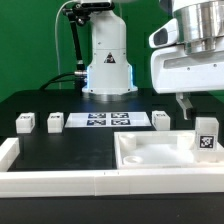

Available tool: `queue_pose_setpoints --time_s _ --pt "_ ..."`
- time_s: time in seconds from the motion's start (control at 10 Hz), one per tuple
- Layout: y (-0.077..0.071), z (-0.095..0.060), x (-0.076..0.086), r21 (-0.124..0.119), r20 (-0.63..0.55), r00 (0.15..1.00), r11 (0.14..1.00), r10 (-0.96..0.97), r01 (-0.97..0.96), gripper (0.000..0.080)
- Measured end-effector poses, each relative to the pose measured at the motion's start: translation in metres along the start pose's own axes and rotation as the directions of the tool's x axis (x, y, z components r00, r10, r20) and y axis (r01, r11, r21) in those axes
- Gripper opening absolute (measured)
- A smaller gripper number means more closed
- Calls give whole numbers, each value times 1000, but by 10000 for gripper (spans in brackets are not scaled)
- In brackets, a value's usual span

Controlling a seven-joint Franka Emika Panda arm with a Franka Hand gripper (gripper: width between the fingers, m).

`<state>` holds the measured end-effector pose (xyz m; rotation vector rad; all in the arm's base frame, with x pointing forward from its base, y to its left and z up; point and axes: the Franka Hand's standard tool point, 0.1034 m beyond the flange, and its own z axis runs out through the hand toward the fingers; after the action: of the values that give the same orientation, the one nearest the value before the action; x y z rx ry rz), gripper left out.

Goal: Assemble square table

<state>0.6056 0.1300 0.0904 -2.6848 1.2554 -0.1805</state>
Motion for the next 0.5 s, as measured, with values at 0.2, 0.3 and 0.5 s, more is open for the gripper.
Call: queue_pose_setpoints --time_s 0.2,0.3,0.5 --pt "4 0 2 2 -24 981 981 -193 193 649" --pt "10 -1 5 -3 -21 958 958 -286 286 649" --pt "20 -1 14 -13 -7 871 871 -491 491 649"
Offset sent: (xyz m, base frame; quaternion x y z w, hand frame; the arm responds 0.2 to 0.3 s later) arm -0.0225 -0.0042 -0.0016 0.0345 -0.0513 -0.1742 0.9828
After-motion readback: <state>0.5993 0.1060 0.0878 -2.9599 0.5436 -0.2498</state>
